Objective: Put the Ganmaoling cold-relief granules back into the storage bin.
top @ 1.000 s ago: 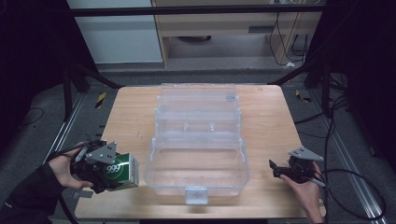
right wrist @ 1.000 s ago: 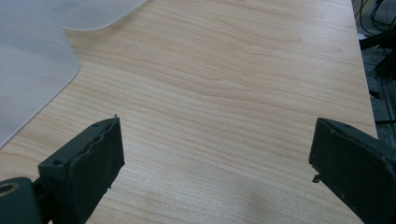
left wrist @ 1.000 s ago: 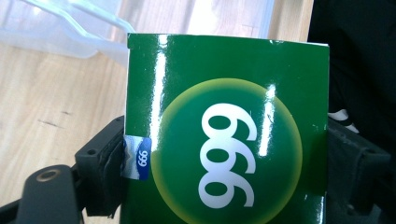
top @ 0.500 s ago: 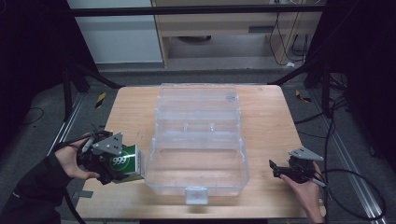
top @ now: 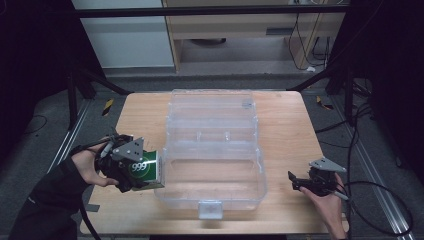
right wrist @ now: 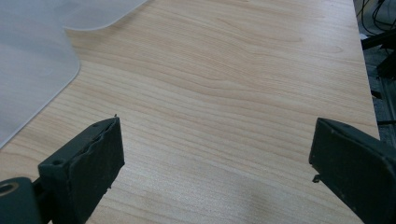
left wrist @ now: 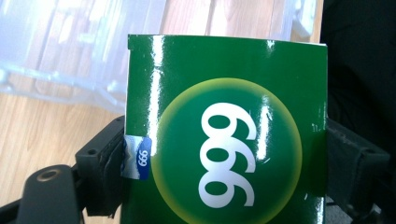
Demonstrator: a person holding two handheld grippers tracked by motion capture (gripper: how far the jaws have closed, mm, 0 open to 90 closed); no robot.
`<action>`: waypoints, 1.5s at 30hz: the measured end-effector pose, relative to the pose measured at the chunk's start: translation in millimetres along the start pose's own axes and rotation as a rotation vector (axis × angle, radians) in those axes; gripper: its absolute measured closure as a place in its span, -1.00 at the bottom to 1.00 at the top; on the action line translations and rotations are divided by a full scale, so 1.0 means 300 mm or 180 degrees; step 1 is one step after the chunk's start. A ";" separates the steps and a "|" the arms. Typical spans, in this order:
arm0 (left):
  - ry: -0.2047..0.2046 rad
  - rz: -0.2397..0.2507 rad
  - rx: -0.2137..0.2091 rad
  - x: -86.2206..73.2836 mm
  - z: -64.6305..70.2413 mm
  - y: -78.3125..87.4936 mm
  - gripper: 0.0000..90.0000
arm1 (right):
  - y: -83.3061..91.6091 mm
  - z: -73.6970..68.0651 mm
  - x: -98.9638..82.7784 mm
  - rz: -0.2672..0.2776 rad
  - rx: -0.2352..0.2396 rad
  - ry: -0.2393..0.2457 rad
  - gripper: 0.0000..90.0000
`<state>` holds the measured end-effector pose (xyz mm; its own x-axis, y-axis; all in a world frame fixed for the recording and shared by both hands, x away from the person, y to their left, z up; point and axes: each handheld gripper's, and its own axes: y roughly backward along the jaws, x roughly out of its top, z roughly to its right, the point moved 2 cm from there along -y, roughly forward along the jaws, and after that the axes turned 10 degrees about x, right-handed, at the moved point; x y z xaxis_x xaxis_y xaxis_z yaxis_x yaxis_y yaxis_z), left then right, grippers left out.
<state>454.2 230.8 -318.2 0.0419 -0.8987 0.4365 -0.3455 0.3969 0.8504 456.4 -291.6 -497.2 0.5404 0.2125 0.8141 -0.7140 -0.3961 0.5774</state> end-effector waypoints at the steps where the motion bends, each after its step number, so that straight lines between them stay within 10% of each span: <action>1: -0.0027 0.0000 -0.0001 0.008 -0.001 -0.003 -0.67 | 0.000 0.001 0.000 0.0001 -0.0007 0.0010 -0.92; 45: -0.0234 -0.0075 -0.0210 0.150 0.004 -0.191 -0.67 | -0.001 0.001 -0.001 -0.0007 0.0010 0.0009 -0.92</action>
<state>474.8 167.5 -347.8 -0.0203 -0.9183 0.3954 -0.2825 0.3846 0.8788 456.5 -291.8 -497.5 0.5407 0.2160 0.8130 -0.7114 -0.3983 0.5790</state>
